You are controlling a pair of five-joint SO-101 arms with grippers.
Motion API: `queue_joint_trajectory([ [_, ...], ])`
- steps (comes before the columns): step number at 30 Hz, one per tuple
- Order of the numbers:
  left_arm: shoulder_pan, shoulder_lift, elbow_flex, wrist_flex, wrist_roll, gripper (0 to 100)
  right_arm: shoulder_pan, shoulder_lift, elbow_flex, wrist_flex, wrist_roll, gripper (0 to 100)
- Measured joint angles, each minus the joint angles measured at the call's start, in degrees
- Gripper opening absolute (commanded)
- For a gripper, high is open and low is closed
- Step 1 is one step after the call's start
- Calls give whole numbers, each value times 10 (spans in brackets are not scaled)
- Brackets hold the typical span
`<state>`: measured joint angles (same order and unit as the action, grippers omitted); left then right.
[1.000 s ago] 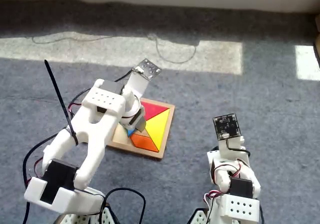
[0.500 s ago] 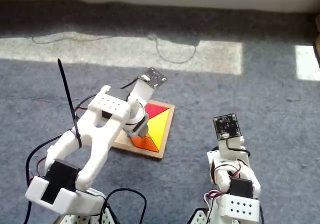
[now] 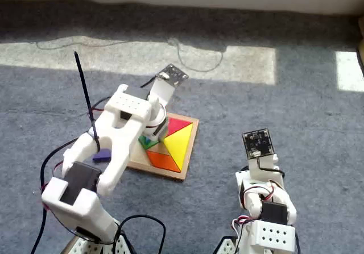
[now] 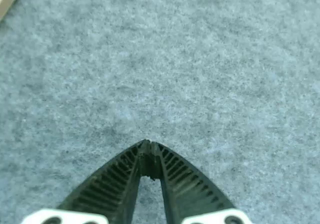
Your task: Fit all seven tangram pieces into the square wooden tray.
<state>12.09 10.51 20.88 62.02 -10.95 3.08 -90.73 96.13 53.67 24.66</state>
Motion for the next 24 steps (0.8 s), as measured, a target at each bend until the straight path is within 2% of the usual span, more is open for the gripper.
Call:
queue_joint_trajectory([
  [12,-3,37,-39,13,5,165,0,0,0,0,0,12],
  [16,-3,37,-39,13,6,134,0,0,0,0,0,12],
  [22,-19,38,-47,16,9,197,0,0,0,0,0,12],
  [24,-32,43,-54,18,29,206,0,0,0,0,0,12],
])
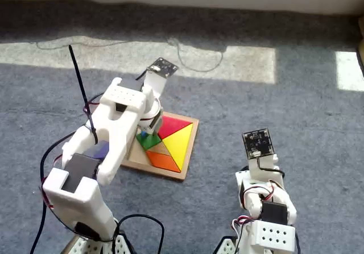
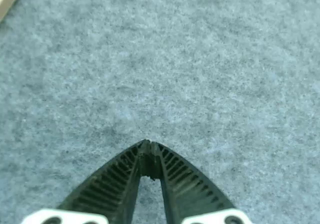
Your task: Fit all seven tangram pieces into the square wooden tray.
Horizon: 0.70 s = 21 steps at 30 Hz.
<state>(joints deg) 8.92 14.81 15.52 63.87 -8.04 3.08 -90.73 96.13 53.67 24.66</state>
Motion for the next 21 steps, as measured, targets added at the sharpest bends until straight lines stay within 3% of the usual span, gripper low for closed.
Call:
queue_joint_trajectory([
  [15,-29,6,-10,0,25,202,0,0,0,0,0,12],
  [21,-16,6,-10,0,-6,140,0,0,0,0,0,12],
])
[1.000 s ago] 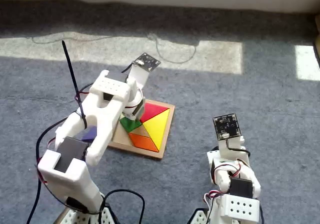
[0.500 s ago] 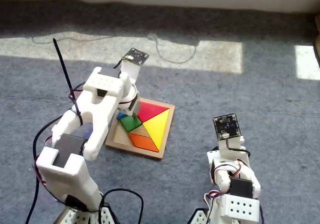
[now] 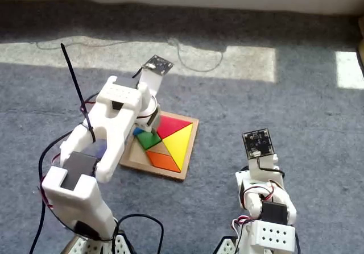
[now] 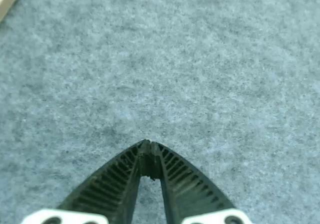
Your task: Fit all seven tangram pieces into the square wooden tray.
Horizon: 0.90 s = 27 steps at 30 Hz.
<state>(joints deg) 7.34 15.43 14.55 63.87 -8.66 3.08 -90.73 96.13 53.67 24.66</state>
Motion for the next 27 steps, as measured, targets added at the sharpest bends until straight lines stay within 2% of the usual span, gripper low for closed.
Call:
queue_joint_trajectory([
  [11,5,0,-1,-3,-11,47,0,0,0,0,0,12],
  [24,6,0,-10,-3,-10,43,0,0,0,0,0,12],
  [27,6,1,-22,-3,10,42,0,0,0,0,0,12],
])
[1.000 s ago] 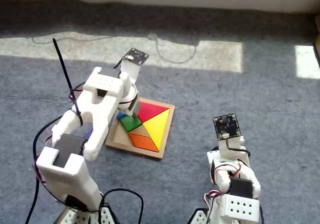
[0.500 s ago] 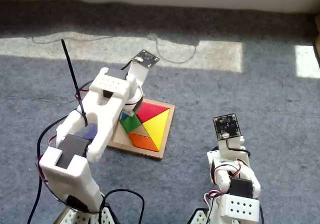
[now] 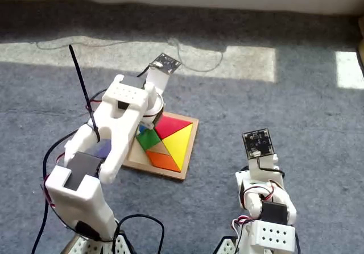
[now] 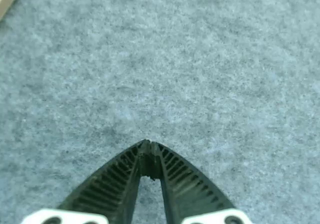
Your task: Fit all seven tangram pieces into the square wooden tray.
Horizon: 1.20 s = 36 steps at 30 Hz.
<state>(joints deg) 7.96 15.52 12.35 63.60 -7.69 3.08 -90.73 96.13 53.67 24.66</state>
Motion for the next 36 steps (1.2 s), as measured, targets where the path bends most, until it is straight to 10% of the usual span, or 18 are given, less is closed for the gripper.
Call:
queue_joint_trajectory([
  [20,38,-60,45,-11,33,47,0,0,0,0,0,12],
  [36,-28,-54,52,-32,79,232,0,0,0,0,0,12],
])
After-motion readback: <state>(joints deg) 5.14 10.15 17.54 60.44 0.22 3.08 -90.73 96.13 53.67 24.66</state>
